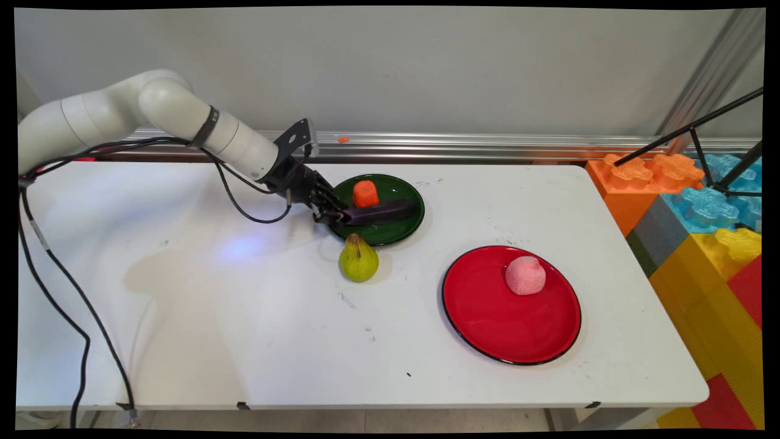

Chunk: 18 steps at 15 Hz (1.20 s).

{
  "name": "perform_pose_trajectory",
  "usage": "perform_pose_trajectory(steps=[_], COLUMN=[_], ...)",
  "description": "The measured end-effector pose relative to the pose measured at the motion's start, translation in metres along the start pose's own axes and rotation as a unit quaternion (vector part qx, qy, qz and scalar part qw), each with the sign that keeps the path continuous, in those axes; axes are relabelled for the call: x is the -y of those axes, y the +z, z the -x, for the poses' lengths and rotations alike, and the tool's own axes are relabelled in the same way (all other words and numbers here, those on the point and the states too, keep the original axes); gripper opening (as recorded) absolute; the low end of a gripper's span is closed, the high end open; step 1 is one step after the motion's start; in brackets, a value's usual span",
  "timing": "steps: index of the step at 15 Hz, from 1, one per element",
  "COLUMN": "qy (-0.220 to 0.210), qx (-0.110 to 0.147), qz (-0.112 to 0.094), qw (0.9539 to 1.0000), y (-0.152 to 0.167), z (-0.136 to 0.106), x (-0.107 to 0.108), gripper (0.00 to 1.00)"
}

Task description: Place the picked object on the table

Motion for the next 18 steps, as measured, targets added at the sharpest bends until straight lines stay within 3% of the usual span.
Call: perform_pose_trajectory(steps=[7, 18], qy=[0.001, 0.022], qx=[0.001, -0.041], qz=[0.003, 0.02], qw=[1.0, 0.9987], y=[-0.003, -0.046], z=[-0.006, -0.06], x=[-0.004, -0.003], gripper=[0.0, 0.0])
